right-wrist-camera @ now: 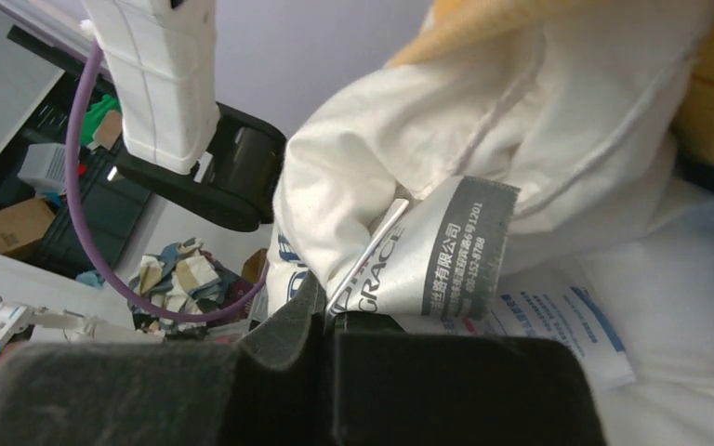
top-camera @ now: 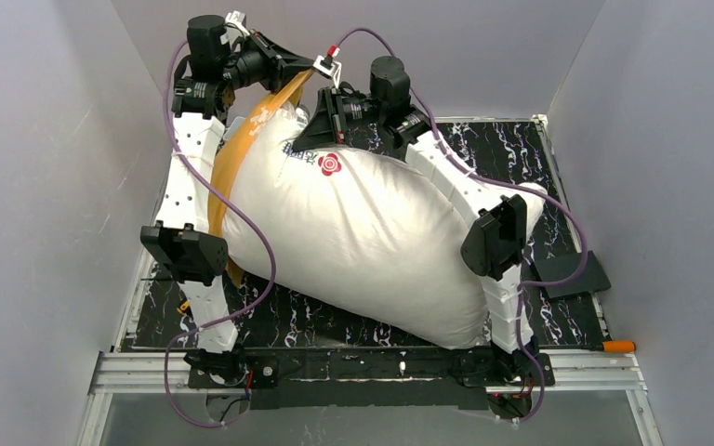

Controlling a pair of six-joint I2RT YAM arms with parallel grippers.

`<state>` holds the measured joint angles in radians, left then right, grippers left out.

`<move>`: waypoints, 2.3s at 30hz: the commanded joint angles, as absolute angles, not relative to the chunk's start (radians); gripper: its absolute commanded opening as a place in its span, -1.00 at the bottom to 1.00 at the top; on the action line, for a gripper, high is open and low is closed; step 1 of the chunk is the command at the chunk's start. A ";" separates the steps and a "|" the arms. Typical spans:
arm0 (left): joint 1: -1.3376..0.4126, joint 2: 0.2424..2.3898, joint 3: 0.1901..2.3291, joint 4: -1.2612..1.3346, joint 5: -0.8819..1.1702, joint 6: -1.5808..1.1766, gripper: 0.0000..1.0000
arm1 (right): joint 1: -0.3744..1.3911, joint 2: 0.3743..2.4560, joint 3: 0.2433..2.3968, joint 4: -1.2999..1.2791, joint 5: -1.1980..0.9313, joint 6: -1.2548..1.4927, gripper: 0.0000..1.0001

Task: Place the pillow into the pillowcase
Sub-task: Stuff the pillow into the pillowcase.

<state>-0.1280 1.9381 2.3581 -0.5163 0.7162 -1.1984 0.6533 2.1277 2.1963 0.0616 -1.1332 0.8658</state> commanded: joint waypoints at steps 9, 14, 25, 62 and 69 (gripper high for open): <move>-0.315 1.789 2.308 -0.431 0.800 -1.219 -1.00 | 0.577 2.139 2.211 0.307 -0.948 1.067 -0.97; -0.323 1.674 2.196 -0.431 0.759 -1.167 -1.00 | 0.530 2.121 2.187 0.318 -0.920 1.076 -0.97; -0.340 1.701 2.270 -0.570 0.812 -1.051 -1.00 | 0.480 2.131 2.262 0.146 -0.867 0.985 -0.97; -0.579 1.996 2.464 -0.903 0.540 -0.814 0.24 | 0.261 2.042 1.713 0.068 -0.720 1.135 -0.97; -0.394 1.767 2.255 -0.882 0.485 -0.713 0.97 | 0.256 2.115 1.819 0.002 -0.712 1.091 -0.97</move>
